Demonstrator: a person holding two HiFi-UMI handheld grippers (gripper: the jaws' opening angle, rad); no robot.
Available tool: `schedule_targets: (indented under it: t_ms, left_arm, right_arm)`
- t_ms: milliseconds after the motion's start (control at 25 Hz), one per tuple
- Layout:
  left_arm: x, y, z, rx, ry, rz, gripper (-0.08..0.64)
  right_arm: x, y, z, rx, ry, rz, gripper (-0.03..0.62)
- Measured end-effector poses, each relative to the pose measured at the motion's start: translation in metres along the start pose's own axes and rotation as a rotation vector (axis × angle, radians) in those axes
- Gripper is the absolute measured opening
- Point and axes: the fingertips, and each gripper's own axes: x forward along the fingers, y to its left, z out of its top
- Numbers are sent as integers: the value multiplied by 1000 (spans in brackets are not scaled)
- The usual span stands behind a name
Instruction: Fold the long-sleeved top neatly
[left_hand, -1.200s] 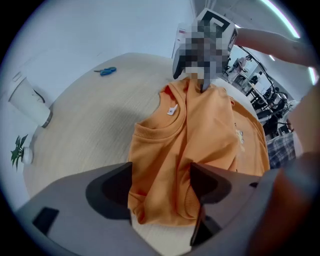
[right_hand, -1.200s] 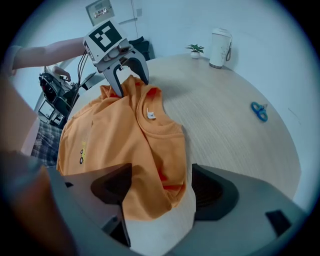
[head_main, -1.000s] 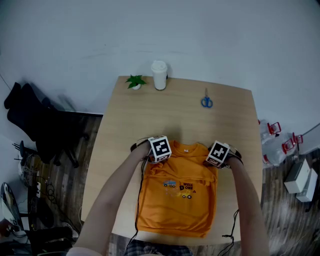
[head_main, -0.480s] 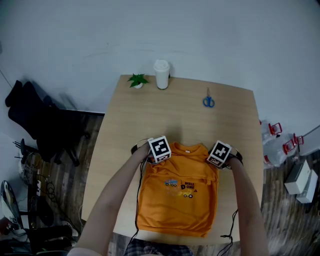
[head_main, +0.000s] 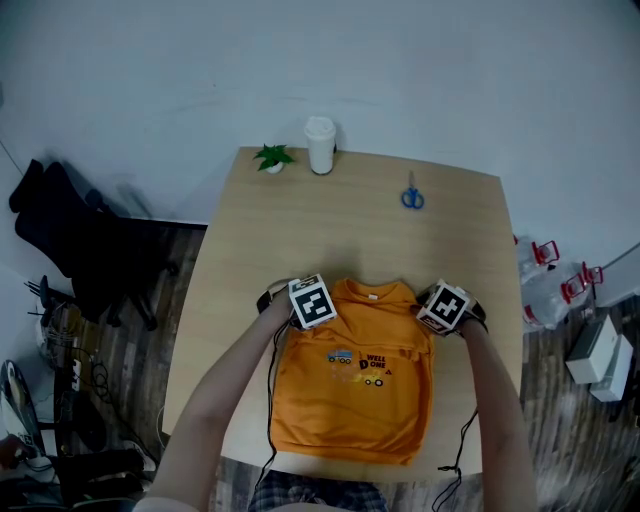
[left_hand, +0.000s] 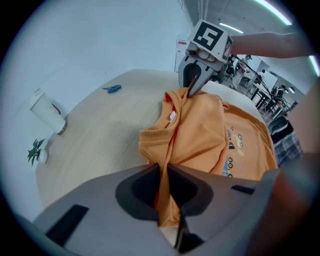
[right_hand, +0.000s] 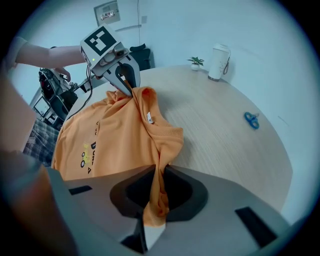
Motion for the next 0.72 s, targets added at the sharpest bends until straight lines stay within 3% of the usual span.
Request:
schedule_targets:
  t_ms: [520,720]
  left_arm:
    - [-65,-32,11,28,-108,228,44]
    - [-86,-59,6,62,-128,282,44]
  right_arm:
    - [-63,35,9,-81,-190,-256,49]
    - [-81,66,12,-125,-238,-309,49]
